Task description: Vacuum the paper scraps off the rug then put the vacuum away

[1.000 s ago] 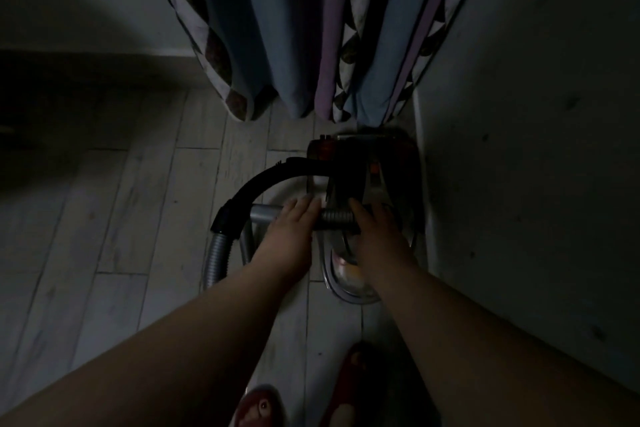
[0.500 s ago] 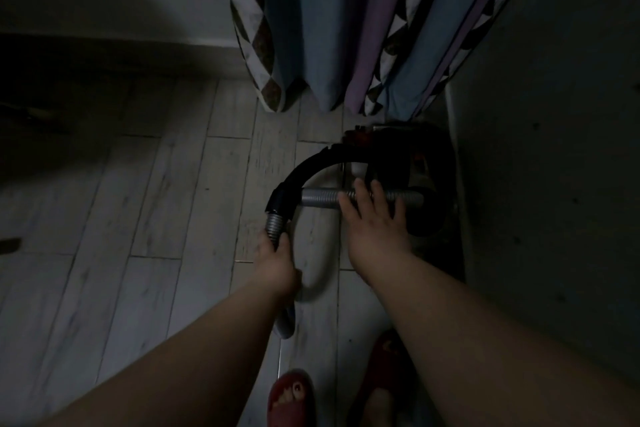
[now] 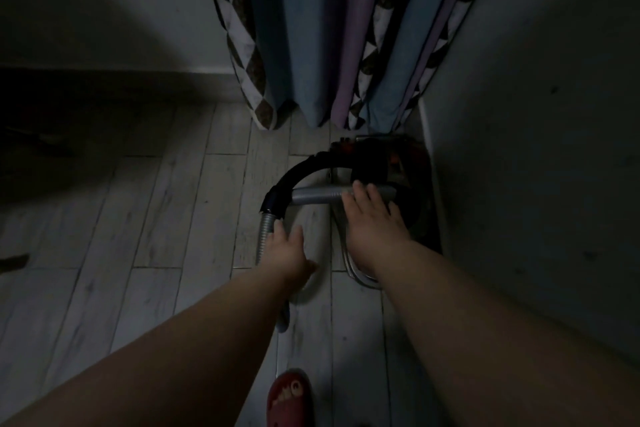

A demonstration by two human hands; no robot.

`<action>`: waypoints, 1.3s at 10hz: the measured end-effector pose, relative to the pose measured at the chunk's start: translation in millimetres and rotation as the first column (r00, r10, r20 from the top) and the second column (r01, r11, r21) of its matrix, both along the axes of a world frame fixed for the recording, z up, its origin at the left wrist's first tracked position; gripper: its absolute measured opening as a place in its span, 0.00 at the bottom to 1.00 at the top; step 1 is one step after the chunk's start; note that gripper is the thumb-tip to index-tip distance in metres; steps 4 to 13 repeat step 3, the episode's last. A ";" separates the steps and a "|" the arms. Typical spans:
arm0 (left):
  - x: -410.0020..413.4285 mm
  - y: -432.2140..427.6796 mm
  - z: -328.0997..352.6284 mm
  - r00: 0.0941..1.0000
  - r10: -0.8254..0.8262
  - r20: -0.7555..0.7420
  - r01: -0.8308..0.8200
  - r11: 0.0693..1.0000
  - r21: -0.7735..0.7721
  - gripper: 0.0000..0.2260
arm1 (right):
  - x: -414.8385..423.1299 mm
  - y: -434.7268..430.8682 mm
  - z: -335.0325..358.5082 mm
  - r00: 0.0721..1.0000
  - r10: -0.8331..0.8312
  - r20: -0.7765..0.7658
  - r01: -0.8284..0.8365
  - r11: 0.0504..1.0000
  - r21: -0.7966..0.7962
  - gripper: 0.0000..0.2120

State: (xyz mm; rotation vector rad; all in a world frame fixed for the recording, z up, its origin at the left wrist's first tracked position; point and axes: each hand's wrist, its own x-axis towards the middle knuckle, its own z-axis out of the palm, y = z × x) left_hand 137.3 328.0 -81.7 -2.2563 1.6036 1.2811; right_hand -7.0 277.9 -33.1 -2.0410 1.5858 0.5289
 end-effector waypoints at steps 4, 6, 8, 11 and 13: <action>-51.1 -3.4 154.2 0.980 -0.181 0.088 0.191 0.972 -0.136 0.37 | -62.2 31.5 123.9 0.987 -0.107 0.116 0.115 0.991 -0.070 0.32; -51.1 -3.4 154.2 0.980 -0.181 0.088 0.191 0.972 -0.136 0.37 | -62.2 31.5 123.9 0.987 -0.107 0.116 0.115 0.991 -0.070 0.32; -51.1 -3.4 154.2 0.980 -0.181 0.088 0.191 0.972 -0.136 0.37 | -62.2 31.5 123.9 0.987 -0.107 0.116 0.115 0.991 -0.070 0.32; -51.1 -3.4 154.2 0.980 -0.181 0.088 0.191 0.972 -0.136 0.37 | -62.2 31.5 123.9 0.987 -0.107 0.116 0.115 0.991 -0.070 0.32; -51.1 -3.4 154.2 0.980 -0.181 0.088 0.191 0.972 -0.136 0.37 | -62.2 31.5 123.9 0.987 -0.107 0.116 0.115 0.991 -0.070 0.32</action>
